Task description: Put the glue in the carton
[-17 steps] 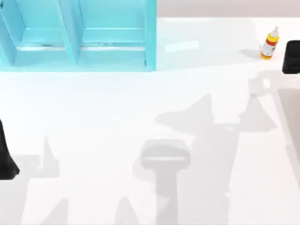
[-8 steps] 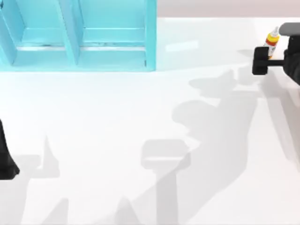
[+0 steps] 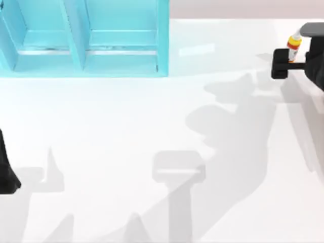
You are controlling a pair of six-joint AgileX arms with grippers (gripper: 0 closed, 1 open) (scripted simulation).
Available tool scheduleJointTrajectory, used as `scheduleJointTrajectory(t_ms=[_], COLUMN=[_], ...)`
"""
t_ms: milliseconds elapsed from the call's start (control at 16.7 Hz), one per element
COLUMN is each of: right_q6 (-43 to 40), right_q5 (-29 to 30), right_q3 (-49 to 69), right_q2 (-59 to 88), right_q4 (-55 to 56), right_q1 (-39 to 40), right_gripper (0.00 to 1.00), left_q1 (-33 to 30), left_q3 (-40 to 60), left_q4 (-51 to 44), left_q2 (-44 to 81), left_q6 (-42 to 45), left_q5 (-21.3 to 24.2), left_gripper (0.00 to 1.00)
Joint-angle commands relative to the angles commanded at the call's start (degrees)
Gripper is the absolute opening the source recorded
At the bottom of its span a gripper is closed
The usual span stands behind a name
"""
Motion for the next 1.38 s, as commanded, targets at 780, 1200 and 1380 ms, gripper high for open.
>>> scheduleJointTrajectory(t_ms=[780,1200,1380], right_q6=[0.3,-0.5,-0.5], right_q5=[0.9,-0.5,-0.5], right_q3=[15.2,24.3,24.3], right_q2=[12.7,20.4,20.4], right_q4=[-2.5,-3.8,-3.8], right_q1=[0.8,-0.8,-0.8], right_gripper=[1.00,1.00,1.00], left_q1=[0.0,0.0,0.0], left_q3=[0.0,0.0,0.0], left_q4=[0.0,0.0,0.0], left_q2=[0.0,0.0,0.0], left_q6=[0.0,0.0,0.0], left_q5=[0.0,0.0,0.0], left_gripper=[1.00,1.00,1.00])
